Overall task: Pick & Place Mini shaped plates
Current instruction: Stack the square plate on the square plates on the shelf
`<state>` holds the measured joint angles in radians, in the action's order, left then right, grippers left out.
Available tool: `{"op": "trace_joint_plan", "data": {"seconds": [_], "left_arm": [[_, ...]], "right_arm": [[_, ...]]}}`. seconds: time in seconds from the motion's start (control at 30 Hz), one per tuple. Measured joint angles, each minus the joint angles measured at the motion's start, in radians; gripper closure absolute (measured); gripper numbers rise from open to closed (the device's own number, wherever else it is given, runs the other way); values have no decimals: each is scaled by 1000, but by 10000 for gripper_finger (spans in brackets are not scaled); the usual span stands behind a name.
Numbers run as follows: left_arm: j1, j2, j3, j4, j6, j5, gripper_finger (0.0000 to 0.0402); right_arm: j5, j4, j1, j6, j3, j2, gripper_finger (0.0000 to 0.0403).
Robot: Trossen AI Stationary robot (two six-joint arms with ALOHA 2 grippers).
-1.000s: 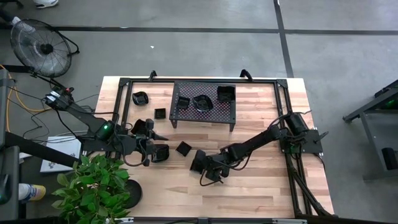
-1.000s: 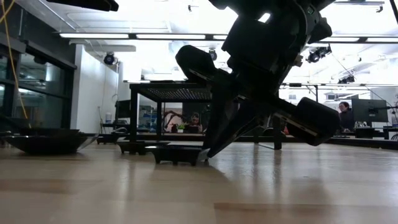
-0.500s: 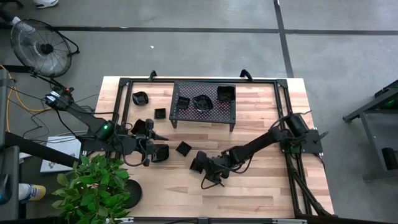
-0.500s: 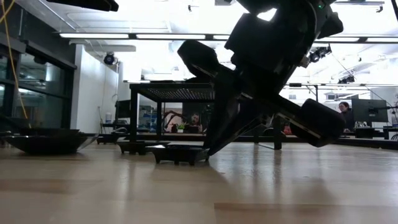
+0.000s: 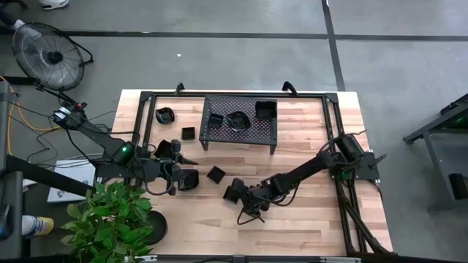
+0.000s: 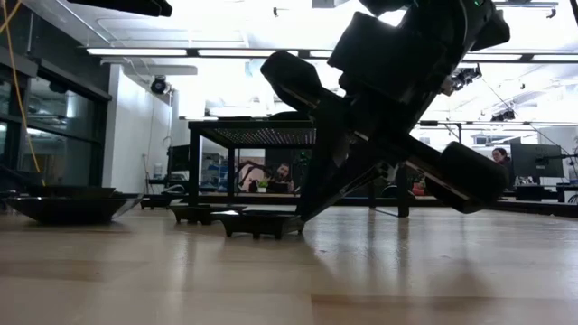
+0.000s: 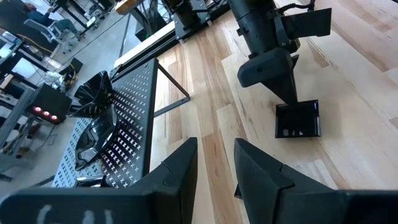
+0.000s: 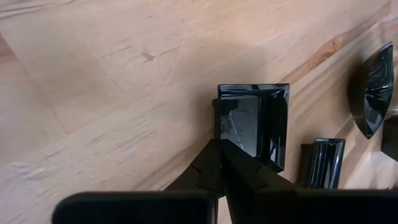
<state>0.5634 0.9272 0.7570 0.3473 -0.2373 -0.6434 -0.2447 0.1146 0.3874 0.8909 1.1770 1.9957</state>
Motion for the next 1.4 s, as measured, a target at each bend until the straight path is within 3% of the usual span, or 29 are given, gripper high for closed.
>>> {"op": "trace_joint_plan", "data": {"seconds": [0.5, 1.07, 1.2, 1.4], "left_arm": [[0, 0, 0, 1, 7, 0, 300], [0, 0, 0, 7, -3, 4, 300], [0, 21, 0, 12, -116, 4, 300], [0, 103, 0, 5, -453, 32, 300]], "right_arm": [[-49, -8, 6, -46, 0, -25, 402], [-170, -5, 27, -7, 0, -194, 403], [-172, -15, 26, 7, 0, -243, 403], [-167, -34, 25, 11, 0, -286, 403]]}}
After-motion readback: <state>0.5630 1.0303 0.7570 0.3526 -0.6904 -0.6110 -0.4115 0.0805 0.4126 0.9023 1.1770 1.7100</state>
